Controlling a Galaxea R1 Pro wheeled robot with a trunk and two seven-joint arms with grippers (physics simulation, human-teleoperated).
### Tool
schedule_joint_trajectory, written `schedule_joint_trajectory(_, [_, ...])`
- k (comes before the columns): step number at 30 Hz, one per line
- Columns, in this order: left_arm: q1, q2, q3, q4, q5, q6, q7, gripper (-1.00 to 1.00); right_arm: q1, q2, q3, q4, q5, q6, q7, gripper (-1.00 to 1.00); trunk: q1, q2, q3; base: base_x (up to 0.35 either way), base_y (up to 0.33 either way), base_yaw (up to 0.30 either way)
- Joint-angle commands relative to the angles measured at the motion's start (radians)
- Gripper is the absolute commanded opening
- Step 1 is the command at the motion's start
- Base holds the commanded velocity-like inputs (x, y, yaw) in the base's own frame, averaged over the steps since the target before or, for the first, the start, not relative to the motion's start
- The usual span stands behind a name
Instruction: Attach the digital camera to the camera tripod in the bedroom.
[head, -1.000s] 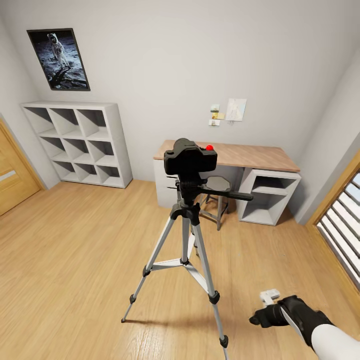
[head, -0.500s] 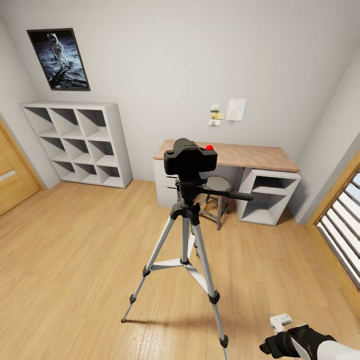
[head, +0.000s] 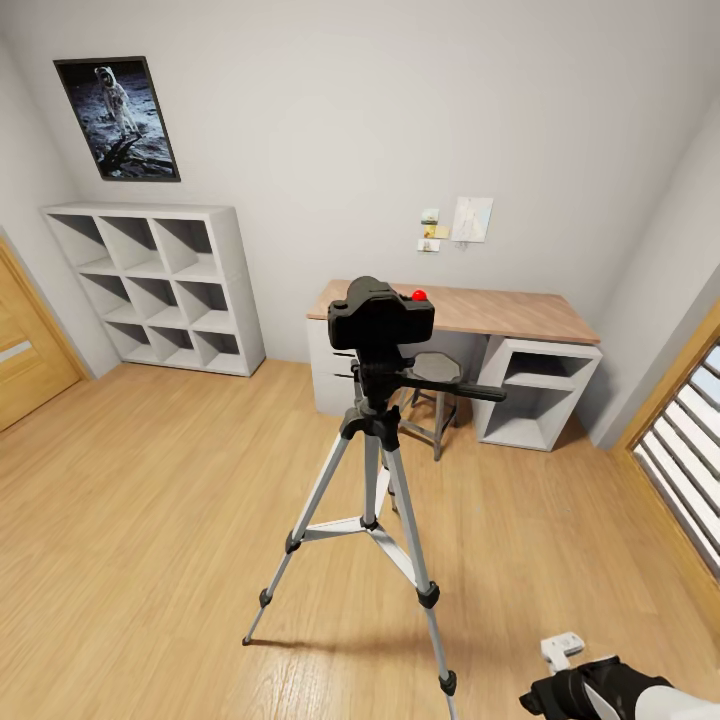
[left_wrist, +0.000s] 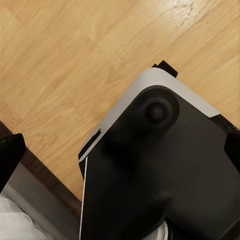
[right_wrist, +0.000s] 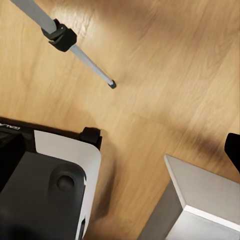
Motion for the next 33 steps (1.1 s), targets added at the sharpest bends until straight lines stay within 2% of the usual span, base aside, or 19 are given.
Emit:
schedule_joint_trajectory(1, [-0.001,0.000,-0.008,0.000,0.008,-0.002,0.003,1.00,0.001,0.000,0.002,0.001,0.007,0.000,0.004,1.00,0.001,-0.002,-0.002,0.000,0.000,0.000])
schedule_joint_trajectory(3, [-0.001,0.000,-0.008,0.000,0.008,-0.002,0.004,1.00,0.010,0.001,0.001,0.001,0.006,-0.001,0.003,1.00,0.001,-0.002,-0.002,0.000,0.000,0.000])
schedule_joint_trajectory(4, [-0.001,-0.002,-0.009,0.000,0.008,-0.001,0.003,1.00,0.187,0.002,-0.001,0.002,-0.025,-0.104,-0.009,1.00,0.001,-0.002,-0.002,0.000,0.000,0.000])
schedule_joint_trajectory(6, [0.000,-0.002,-0.009,0.000,0.007,0.000,0.002,1.00,0.222,0.004,-0.001,0.002,-0.050,-0.132,-0.021,1.00,0.001,-0.002,-0.002,0.000,0.000,0.000])
schedule_joint_trajectory(7, [0.000,-0.003,-0.009,0.001,0.007,0.002,0.000,1.00,0.255,0.008,-0.002,0.002,-0.081,-0.160,-0.039,1.00,0.001,-0.002,-0.002,0.000,0.000,0.000])
schedule_joint_trajectory(12, [-0.001,-0.003,-0.009,0.001,0.006,0.005,-0.005,1.00,0.326,0.024,-0.002,0.002,-0.152,-0.204,-0.086,1.00,0.001,-0.002,-0.002,0.000,0.000,0.000])
schedule_joint_trajectory(18, [0.000,-0.004,-0.011,0.001,-0.010,0.010,-0.008,1.00,0.366,0.034,-0.001,0.002,-0.187,-0.214,-0.114,1.00,0.001,-0.002,-0.002,0.000,0.000,0.000])
schedule_joint_trajectory(25, [-0.001,-0.006,-0.012,0.001,-0.046,0.012,-0.009,1.00,0.375,0.051,0.000,0.002,-0.195,-0.216,-0.119,1.00,0.001,-0.002,-0.002,0.000,0.000,0.000])
schedule_joint_trajectory(33, [0.000,-0.005,-0.012,0.001,-0.055,0.007,-0.008,1.00,0.376,0.078,0.000,0.002,-0.196,-0.216,-0.122,1.00,0.001,-0.002,0.004,0.000,0.000,0.000])
